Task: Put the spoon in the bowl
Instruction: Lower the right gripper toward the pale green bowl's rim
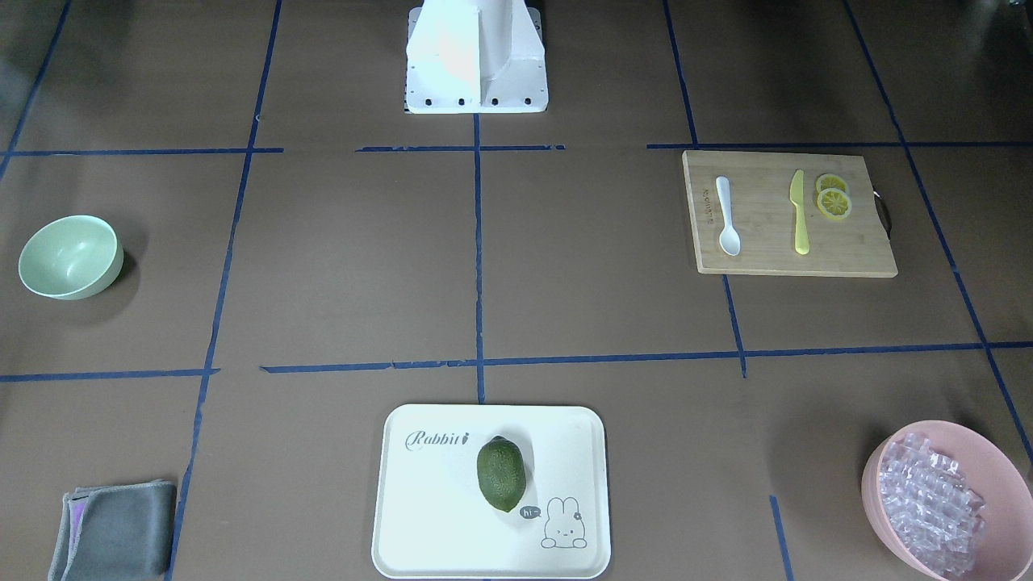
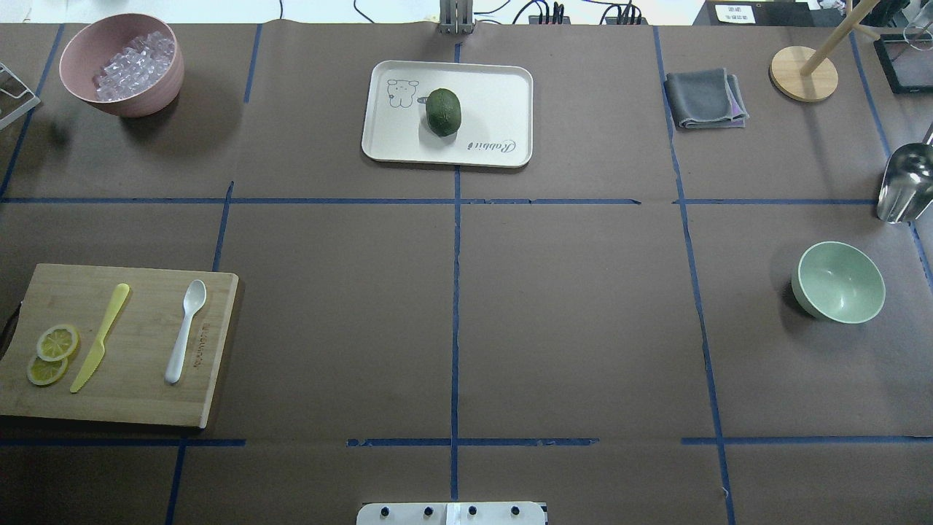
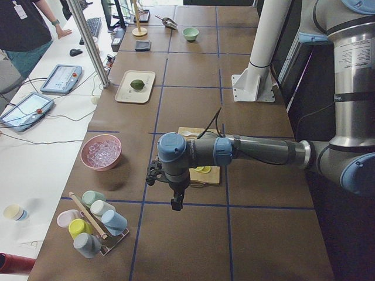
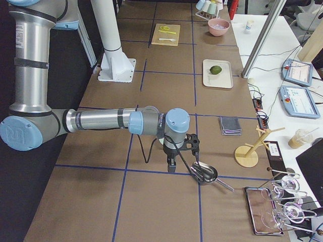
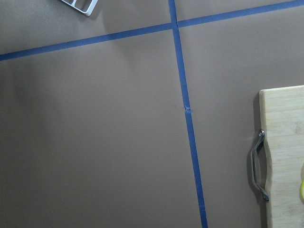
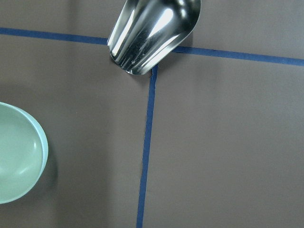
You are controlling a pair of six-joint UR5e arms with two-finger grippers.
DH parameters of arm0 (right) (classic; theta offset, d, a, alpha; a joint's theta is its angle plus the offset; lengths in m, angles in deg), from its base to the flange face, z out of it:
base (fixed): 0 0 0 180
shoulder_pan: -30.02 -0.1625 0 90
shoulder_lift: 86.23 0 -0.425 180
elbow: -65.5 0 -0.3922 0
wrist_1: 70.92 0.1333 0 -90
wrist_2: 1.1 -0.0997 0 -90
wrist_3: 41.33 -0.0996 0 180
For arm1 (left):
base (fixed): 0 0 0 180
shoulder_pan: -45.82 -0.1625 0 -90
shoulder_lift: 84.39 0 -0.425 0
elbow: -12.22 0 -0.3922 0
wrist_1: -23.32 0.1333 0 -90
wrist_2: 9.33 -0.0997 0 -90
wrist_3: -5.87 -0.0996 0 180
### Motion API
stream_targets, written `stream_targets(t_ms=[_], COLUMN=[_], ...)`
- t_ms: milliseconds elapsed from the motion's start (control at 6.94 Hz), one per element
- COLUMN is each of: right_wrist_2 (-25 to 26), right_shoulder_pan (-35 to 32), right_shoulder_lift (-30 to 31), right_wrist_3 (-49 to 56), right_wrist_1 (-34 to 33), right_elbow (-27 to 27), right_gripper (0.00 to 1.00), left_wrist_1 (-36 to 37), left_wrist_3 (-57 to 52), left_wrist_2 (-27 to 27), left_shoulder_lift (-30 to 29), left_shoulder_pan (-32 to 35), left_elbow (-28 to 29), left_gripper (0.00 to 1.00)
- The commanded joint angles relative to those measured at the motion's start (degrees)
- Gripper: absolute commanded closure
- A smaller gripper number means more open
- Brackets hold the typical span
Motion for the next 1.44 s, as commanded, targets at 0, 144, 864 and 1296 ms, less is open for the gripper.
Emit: stream_targets(t_ms=[0, 144, 864, 1296], right_wrist_2=[-5.9, -6.1, 2.5, 2.7], right_shoulder_pan=[3.0, 7.0, 22.5, 27.1], right_shoulder_lift=[-0.5, -1.7, -0.8, -0.8], right_wrist_3=[-4.5, -10.7, -34.9, -35.2], right_wrist_1=[5.0, 7.4, 30.9, 31.6], right_elbow=[0.1, 0.0, -7.8, -9.0], right_gripper=[0.01, 0.01, 0.03, 0.23], left_wrist_1=[0.0, 0.0, 0.0, 0.0], left_wrist_3=[0.0, 0.0, 0.0, 0.0], left_wrist_2=[0.0, 0.0, 0.0, 0.0], left_shoulder_lift=[0.1, 0.1, 0.1, 0.1], left_shoulder_pan=[0.0, -0.1, -0.1, -0.1], left_elbow=[-0.1, 0.0, 0.5, 0.4], left_gripper=[0.00, 0.00, 0.00, 0.00])
